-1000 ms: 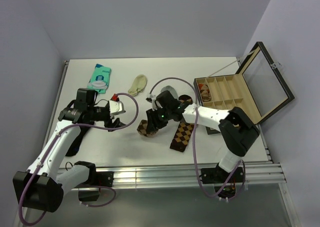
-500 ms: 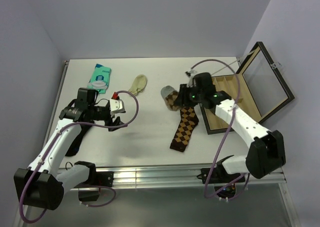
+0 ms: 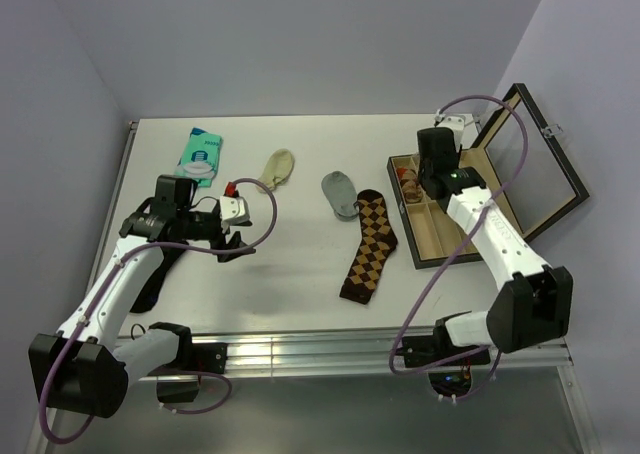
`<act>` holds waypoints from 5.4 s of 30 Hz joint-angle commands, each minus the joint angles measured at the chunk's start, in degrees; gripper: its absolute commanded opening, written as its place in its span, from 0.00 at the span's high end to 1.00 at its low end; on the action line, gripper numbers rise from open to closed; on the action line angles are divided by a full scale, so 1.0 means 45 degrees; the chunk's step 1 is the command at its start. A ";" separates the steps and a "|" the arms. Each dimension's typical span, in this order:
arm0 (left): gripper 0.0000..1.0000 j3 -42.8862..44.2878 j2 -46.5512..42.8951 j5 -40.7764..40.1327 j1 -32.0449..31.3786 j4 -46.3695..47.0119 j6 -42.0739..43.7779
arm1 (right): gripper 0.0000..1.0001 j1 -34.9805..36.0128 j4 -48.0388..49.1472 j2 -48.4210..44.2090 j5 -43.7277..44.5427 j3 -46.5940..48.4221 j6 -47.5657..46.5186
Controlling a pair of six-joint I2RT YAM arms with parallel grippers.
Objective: Roll the socks
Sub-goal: Place the sock in the storage box.
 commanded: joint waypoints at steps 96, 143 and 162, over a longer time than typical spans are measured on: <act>0.29 0.1156 0.1218 0.0924 -0.0094 -0.0523 -0.0103 | 0.45 -0.4304 -0.0857 0.9100 -0.6863 0.3981 0.0413; 0.28 0.1234 0.1667 0.0748 -0.0582 -0.0562 -0.0201 | 0.91 -0.4245 -0.0915 0.8688 -0.6628 0.3824 0.0511; 0.28 0.1292 0.1608 0.0514 -0.0875 -0.0484 -0.0455 | 0.49 -0.4128 -0.0700 0.7634 -0.6824 0.3824 0.0589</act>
